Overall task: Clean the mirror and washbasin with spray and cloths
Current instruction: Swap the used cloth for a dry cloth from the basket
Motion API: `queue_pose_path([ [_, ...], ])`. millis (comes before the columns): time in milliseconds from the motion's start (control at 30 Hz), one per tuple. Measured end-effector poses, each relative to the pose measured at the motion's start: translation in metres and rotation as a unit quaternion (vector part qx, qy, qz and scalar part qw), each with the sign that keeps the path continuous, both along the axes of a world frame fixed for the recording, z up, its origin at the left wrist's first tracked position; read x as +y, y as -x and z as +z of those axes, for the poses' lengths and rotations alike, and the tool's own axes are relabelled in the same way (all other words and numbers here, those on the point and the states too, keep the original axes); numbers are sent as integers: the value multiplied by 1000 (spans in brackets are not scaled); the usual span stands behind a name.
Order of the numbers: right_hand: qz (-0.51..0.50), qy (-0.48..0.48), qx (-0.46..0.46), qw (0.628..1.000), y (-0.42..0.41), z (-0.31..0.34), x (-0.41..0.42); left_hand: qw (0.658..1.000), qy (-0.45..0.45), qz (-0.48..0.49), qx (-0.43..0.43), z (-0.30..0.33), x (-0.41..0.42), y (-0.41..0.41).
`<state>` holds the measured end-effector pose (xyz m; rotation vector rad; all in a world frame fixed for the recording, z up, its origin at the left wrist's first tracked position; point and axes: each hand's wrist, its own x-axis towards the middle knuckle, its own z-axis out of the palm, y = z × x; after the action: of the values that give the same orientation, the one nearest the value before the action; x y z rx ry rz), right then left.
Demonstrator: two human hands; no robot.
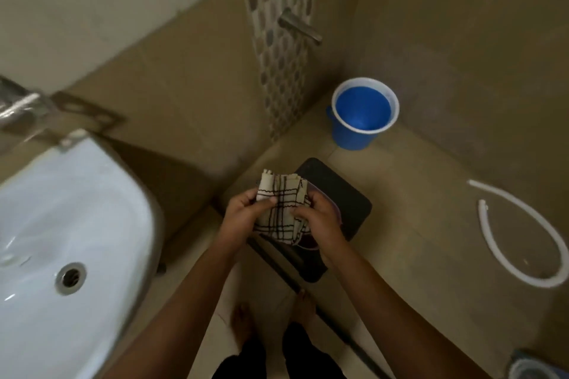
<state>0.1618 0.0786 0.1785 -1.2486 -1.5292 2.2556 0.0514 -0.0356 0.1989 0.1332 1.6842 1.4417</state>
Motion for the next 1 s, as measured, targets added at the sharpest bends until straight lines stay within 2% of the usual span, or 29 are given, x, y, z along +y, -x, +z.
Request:
queue_pose_path([
  [133,68,63,53,994,21,24,-29,995,-49,78,-45,31,-46,18],
  [300,139,213,107,961,57,38,-82,986,-82,133,-63,55,-122,37],
  [467,190,268,133,935,86,60,-160,975,-121,181,-51,76,-205,44],
  [733,243,250,118,930,105,113,-283,977,-73,192,49,106,-344,50],
  [900,264,257,128,921,112,138,-356,960,-56,235,140,131,-414,58],
  [1000,280,222,128,925,116,145,-386,951,-49,254,172,140,-447,63],
])
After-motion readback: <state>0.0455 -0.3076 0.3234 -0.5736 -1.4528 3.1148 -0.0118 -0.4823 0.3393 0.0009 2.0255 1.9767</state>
